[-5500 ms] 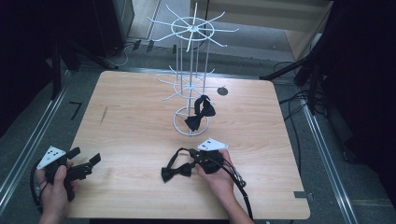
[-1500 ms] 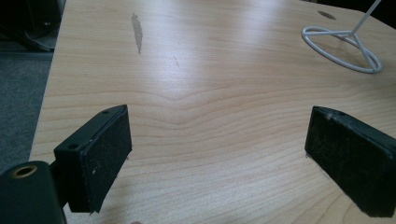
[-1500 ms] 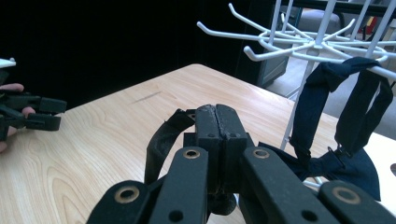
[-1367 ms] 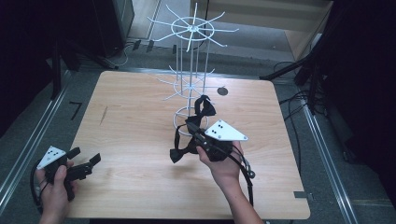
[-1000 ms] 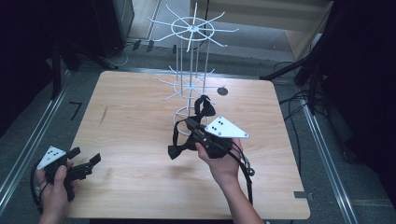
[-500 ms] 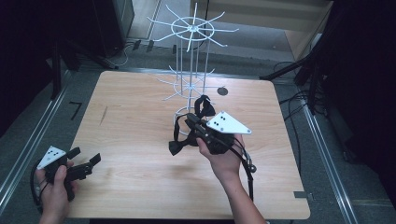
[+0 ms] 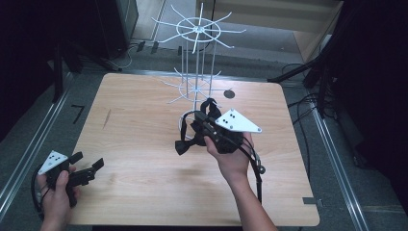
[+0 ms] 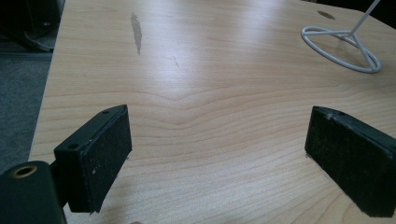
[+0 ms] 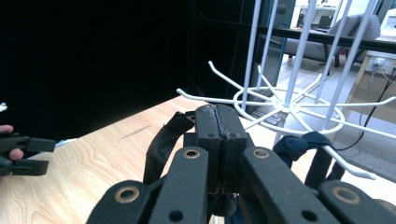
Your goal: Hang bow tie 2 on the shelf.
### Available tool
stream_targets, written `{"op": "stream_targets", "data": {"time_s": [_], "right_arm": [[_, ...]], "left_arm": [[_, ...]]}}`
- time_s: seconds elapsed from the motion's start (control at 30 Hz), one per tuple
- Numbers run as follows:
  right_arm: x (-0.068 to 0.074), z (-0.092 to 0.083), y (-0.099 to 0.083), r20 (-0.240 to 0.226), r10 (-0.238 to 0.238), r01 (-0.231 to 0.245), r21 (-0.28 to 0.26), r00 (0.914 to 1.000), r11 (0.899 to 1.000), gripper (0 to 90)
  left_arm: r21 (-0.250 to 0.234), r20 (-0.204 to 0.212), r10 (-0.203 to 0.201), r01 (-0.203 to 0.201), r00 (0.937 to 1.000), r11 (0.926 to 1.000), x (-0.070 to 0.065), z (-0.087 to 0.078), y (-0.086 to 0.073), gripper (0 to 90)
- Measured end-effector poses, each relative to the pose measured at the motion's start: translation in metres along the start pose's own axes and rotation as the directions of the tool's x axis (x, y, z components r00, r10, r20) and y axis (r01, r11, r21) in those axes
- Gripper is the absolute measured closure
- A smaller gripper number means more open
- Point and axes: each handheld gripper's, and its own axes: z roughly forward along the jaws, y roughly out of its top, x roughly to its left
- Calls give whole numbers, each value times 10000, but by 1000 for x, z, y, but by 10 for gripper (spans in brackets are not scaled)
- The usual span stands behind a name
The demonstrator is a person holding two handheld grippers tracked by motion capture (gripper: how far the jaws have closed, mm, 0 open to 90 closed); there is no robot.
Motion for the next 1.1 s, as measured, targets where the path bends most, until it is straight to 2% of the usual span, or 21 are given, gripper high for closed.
{"op": "stream_targets", "data": {"time_s": [0.43,0.77,1.1], "right_arm": [[-7,4,3,165,85,-85,0,9998,10000,900],[-10,14,2,277,92,-94,53,9996,9999,900],[-15,23,-1,617,201,-205,50,9979,9998,900]], "left_arm": [[-3,-4,5,-5,10000,10000,0,0,0,77],[-9,3,-5,5,10000,10000,0,0,0,77],[-8,-4,-28,28,10000,10000,0,0,0,77]]}}
